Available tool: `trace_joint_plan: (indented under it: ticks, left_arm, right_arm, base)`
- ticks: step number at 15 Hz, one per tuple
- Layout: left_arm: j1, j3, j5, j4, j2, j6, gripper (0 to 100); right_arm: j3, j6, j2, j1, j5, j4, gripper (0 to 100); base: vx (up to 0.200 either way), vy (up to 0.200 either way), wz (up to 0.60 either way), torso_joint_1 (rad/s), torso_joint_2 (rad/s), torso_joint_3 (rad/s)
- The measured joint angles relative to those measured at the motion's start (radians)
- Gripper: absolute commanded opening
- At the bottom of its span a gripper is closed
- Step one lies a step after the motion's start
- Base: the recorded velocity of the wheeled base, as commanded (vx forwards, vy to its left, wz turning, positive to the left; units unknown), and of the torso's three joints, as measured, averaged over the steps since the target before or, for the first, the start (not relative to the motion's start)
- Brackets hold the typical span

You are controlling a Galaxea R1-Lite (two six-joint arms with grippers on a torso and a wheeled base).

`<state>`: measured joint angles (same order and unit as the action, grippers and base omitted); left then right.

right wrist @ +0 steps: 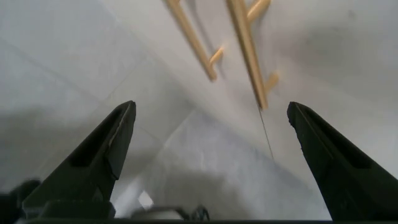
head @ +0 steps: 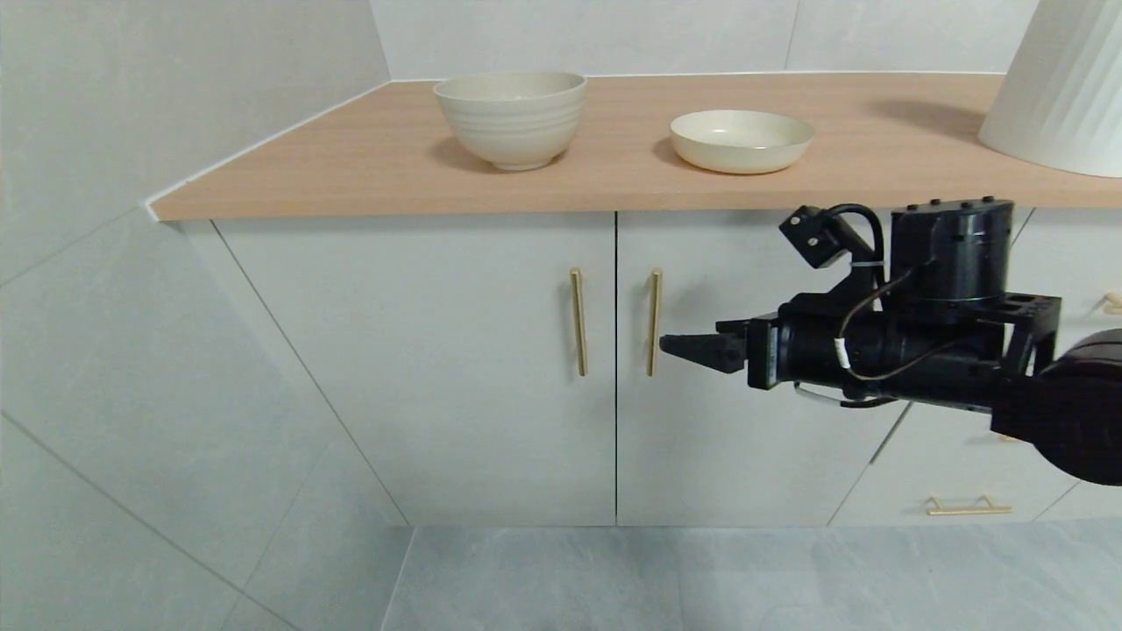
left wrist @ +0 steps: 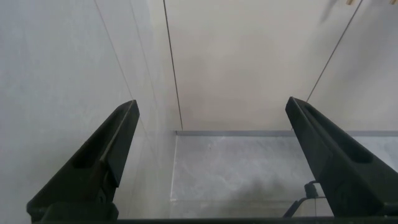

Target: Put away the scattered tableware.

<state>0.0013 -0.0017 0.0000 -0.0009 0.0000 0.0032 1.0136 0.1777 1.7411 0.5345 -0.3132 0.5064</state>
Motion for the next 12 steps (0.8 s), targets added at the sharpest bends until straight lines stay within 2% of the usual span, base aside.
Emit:
trace_joint_plan:
  ticks: [5, 12]
  left_arm:
    - [0.000, 0.000, 0.000, 0.001, 0.000, 0.000, 100]
    - [0.000, 0.000, 0.000, 0.001, 0.000, 0.000, 100]
  right_arm:
    - [0.032, 0.043, 0.147, 0.006, 0.009, 0.216, 100]
    - [0.064, 0.132, 0.270, 0.030, 0.050, 0.408, 100]
  base:
    - [0.000, 0.000, 0.00, 0.000, 0.00, 0.000]
    - [0.000, 0.000, 0.00, 0.000, 0.00, 0.000]
